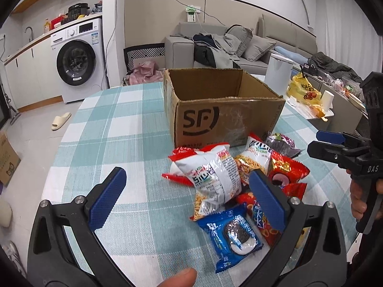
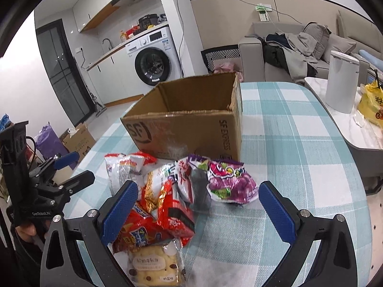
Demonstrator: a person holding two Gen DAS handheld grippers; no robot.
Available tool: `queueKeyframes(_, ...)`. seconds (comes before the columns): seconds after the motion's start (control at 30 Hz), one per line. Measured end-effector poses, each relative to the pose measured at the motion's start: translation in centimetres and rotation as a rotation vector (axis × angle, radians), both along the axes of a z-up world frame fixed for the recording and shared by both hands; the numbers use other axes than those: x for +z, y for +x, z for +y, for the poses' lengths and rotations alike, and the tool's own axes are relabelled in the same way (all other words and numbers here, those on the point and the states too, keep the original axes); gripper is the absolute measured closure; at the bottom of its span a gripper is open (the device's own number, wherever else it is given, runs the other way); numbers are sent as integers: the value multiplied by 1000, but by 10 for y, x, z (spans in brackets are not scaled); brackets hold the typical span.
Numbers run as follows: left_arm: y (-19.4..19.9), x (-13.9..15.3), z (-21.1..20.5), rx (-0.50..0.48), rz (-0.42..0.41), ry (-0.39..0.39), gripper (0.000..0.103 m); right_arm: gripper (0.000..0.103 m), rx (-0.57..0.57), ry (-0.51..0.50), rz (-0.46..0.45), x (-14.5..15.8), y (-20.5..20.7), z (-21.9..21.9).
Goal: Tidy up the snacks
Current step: 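Move both tools back down to the snack pile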
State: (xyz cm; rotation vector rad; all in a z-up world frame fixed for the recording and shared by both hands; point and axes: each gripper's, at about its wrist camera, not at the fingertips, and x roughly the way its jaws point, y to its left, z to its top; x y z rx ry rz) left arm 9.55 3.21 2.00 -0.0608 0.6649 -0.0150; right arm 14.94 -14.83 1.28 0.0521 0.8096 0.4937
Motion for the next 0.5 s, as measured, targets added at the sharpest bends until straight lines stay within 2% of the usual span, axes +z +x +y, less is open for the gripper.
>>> queueKeyframes(0.23, -2, -14, -6, -7, 43, -7, 1, 1, 4, -61, 23, -13, -6, 4)
queueKeyframes(0.5, -2, -29, -12, -14, 87, -7, 1, 1, 34, -69, 76, -27, -3, 10)
